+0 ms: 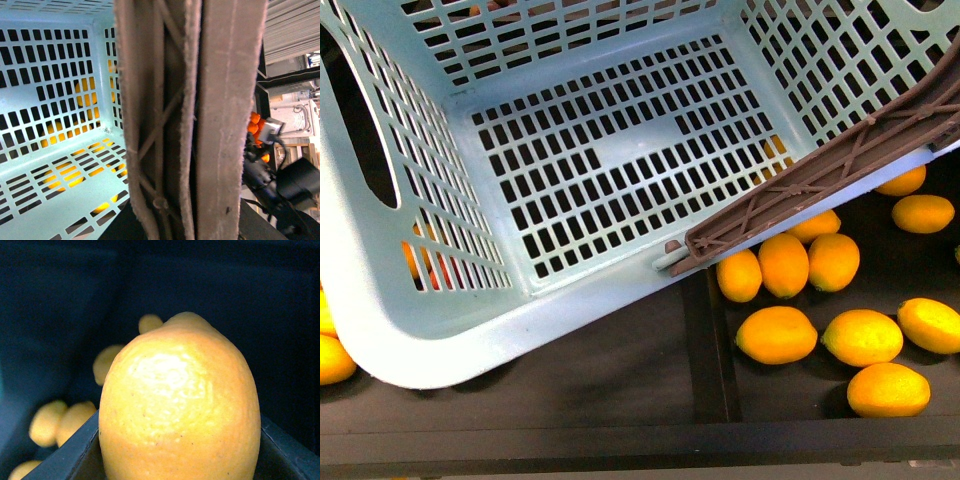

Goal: Pick lemon and mango into basket

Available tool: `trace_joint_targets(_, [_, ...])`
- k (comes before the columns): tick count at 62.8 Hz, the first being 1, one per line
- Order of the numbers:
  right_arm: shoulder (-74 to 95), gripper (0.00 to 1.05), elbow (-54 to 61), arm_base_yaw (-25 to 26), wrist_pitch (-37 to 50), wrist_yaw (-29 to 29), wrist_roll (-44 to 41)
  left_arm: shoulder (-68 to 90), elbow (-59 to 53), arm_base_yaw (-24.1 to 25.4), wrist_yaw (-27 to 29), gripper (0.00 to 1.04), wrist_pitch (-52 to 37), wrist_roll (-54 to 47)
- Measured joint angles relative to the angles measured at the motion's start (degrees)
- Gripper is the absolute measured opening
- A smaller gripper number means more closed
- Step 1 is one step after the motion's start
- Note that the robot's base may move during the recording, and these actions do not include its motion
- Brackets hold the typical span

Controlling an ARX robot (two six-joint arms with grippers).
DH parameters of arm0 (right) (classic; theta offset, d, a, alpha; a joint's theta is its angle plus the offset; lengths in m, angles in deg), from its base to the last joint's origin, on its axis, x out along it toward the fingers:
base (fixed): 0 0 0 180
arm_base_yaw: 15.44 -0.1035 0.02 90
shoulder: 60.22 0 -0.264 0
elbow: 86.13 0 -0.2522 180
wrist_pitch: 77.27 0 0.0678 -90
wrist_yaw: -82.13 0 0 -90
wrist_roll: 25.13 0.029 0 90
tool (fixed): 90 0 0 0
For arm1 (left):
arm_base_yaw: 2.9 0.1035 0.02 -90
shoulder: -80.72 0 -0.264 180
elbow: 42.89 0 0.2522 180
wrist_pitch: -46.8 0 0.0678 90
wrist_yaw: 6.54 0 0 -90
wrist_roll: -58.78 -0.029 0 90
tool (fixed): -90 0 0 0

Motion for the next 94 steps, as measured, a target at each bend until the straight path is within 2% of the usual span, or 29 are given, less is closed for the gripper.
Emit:
trace_joint_targets(11, [-12.28,0.62,4.52,-3.02,3.76,0.48,8.04,0.00,0.00,0.00,0.09,0.18,0.00,-0.02])
trace_joint_targets(21, [-21.09,0.62,6.71,-9.31,4.15,-2.25,13.33,0.00,0.00,0.02,0.22,0.18,0.00,-0.02])
trace_joint_targets(28, [-22.56,0.62,6.71,-17.59,4.31,-8.81,15.30,0.00,0.00,0.00,0.00,0.18,0.00,0.00])
trace_joint_targets(36, [-19.67,0.62,5.05,-24.20,4.28,-14.10,16.72,0.00,0.00,0.02,0.04,0.18,0.00,0.00])
trace_joint_targets(46, [-14.53,0.62,0.50,-30.05,2.99,-21.94,16.72,0.00,0.00,0.00,0.20,0.18,0.00,-0.02])
trace_joint_targets(54, [-10.80,0.63,-1.79,-32.72,1.86,-26.40,16.61,0.00,0.00,0.00,0.04,0.18,0.00,0.02])
trace_joint_targets(70, [-10.14,0.97,-1.46,-33.66,2.54,-31.41,17.18,0.11,0.00,0.02,0.42,0.18,0.04,0.00])
trace_joint_targets(79, [-15.72,0.96,3.10,-30.62,5.01,-34.18,20.00,0.22,0.00,0.02,0.28,0.18,0.09,-0.22])
trace_joint_targets(91, [-27.17,0.96,11.98,-22.69,5.22,-38.60,23.54,0.22,0.00,-0.11,-0.09,0.18,0.11,0.11])
trace_joint_targets(94, [-28.85,0.91,14.45,-21.00,8.46,-37.57,22.75,0.22,0.00,-0.09,0.07,0.18,0.11,0.07])
